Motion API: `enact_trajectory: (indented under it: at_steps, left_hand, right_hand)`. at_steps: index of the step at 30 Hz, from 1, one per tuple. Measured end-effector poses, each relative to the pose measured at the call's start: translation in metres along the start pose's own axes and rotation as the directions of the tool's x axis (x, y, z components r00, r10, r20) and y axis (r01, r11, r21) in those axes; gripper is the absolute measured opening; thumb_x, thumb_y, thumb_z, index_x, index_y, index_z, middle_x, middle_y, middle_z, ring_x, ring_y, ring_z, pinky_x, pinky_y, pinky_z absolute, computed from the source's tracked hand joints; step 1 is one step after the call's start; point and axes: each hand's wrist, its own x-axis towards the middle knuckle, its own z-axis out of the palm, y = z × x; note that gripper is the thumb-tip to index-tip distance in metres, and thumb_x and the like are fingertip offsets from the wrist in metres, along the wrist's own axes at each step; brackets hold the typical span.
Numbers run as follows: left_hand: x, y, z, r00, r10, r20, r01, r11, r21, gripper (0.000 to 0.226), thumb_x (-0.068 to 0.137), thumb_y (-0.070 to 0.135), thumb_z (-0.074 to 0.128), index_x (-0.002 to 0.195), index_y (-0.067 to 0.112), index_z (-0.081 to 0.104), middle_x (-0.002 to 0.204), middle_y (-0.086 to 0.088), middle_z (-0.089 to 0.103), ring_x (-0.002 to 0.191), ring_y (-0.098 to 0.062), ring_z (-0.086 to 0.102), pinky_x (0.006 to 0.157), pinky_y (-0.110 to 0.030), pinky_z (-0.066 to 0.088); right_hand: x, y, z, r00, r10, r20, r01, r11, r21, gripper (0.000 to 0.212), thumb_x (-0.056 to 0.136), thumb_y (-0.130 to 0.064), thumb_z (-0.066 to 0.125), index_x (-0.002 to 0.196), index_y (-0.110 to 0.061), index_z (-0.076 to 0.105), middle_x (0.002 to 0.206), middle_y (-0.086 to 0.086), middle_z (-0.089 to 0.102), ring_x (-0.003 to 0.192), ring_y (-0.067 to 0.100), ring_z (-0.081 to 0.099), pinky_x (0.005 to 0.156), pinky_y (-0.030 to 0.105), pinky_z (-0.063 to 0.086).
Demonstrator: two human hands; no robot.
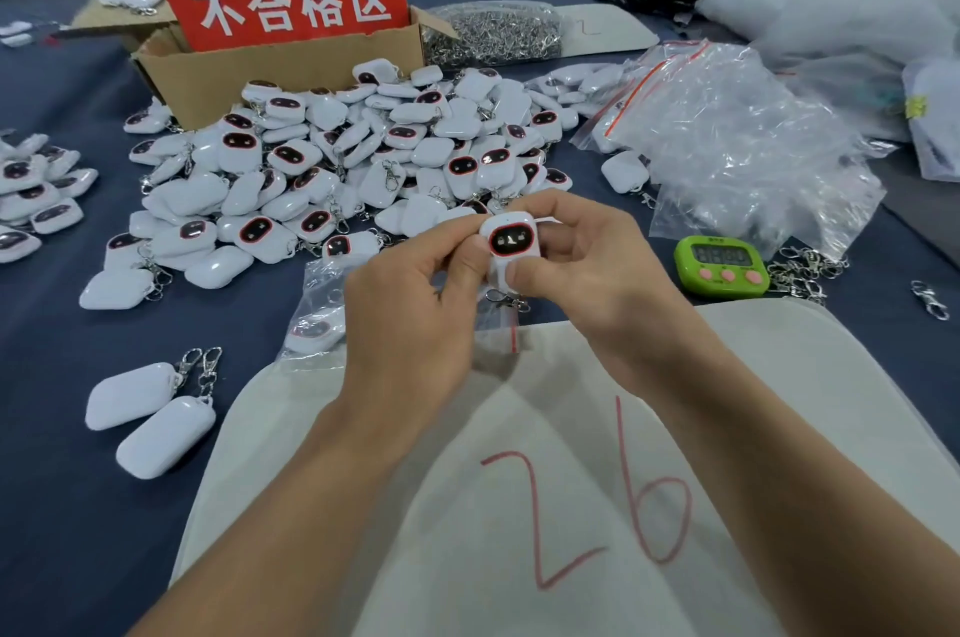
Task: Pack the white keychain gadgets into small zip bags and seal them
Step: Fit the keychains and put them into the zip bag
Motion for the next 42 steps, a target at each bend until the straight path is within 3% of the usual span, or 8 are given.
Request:
enact_trajectory:
  at_steps: [8,15,20,25,29,35,39,42]
  left_hand:
    - [0.000,0.003,-0.001,1.000,-0.005,0.002,0.005,0.999,0.038,0.021,0.100,0.032,0.062,0.113,0.038,0.077,0.086,0.020,0.074,0.080,-0.003,0.066,0.073,-0.022,0.051]
    - [0.000,0.006,-0.004,0.999,-0.048,0.003,0.048,0.999,-0.011,0.031,0.094,0.044,0.067,0.124,0.039,0.072,0.087,0.028,0.072,0.090,0.005,0.068,0.078,-0.017,0.054]
    - [0.006,0.003,-0.004,0.993,-0.107,-0.057,0.101,0.989,-0.110,0.016,0.094,0.040,0.071,0.103,0.032,0.082,0.077,0.022,0.075,0.068,0.004,0.065,0.067,-0.021,0.054]
    - [0.002,0.005,-0.003,0.979,-0.179,-0.097,0.150,0.957,-0.247,0.012,0.095,0.038,0.066,0.096,0.046,0.075,0.077,0.008,0.075,0.072,-0.016,0.073,0.071,-0.035,0.060]
    - [0.001,0.007,-0.001,0.995,-0.101,0.001,0.098,0.958,-0.270,0.024,0.095,0.034,0.066,0.111,0.052,0.072,0.085,0.010,0.078,0.080,-0.011,0.075,0.075,-0.028,0.060]
    - [0.006,0.009,-0.006,1.000,0.013,-0.008,-0.014,0.971,-0.239,0.035,0.098,0.026,0.069,0.092,0.061,0.073,0.077,0.009,0.073,0.067,-0.008,0.060,0.064,-0.027,0.052]
    - [0.004,0.008,-0.005,1.000,0.001,0.007,0.000,0.977,-0.212,0.018,0.098,0.024,0.068,0.104,0.038,0.079,0.079,0.011,0.074,0.071,0.001,0.060,0.067,-0.017,0.048]
    - [0.007,0.008,-0.012,0.999,0.035,0.001,-0.034,0.991,-0.132,0.027,0.092,0.034,0.074,0.117,0.043,0.072,0.089,0.008,0.068,0.084,-0.002,0.061,0.075,-0.012,0.045]
  right_hand:
    - [0.002,0.004,-0.001,0.999,-0.044,-0.001,0.044,0.996,0.082,0.027,0.079,0.013,0.067,0.100,-0.004,0.071,0.084,0.019,0.076,0.075,0.022,0.071,0.076,0.032,0.058]
    - [-0.001,-0.004,-0.009,0.992,-0.100,0.076,0.111,0.982,-0.152,0.031,0.087,0.006,0.073,0.113,-0.009,0.078,0.095,0.016,0.080,0.097,0.039,0.076,0.096,0.054,0.059]
    - [-0.002,-0.001,0.002,0.960,-0.234,-0.157,0.175,0.931,-0.319,0.035,0.079,-0.003,0.078,0.109,-0.021,0.077,0.082,-0.007,0.079,0.072,0.009,0.075,0.073,0.029,0.062]
    - [-0.009,0.004,0.010,0.936,-0.350,-0.036,0.272,0.784,-0.557,0.040,0.083,-0.019,0.078,0.120,-0.033,0.074,0.100,-0.025,0.075,0.081,0.008,0.071,0.079,0.026,0.059]
    - [-0.001,0.004,0.000,0.940,-0.339,-0.045,0.286,0.853,-0.437,0.018,0.095,-0.023,0.067,0.107,-0.020,0.081,0.087,0.003,0.080,0.079,0.023,0.076,0.076,0.048,0.061]
    - [0.002,0.006,-0.001,0.959,-0.282,-0.041,0.258,0.919,-0.297,0.019,0.090,-0.022,0.068,0.100,-0.016,0.083,0.062,0.006,0.071,0.053,0.014,0.064,0.061,0.030,0.052]
    - [0.001,0.003,-0.002,0.962,-0.273,-0.021,0.260,0.935,-0.243,0.016,0.093,-0.015,0.069,0.101,-0.017,0.082,0.062,0.014,0.070,0.052,0.019,0.062,0.059,0.031,0.050]
    - [0.000,0.002,0.001,0.973,-0.228,-0.024,0.222,0.964,-0.149,0.017,0.100,-0.008,0.065,0.097,-0.012,0.081,0.068,0.027,0.066,0.053,0.023,0.056,0.052,0.030,0.047]
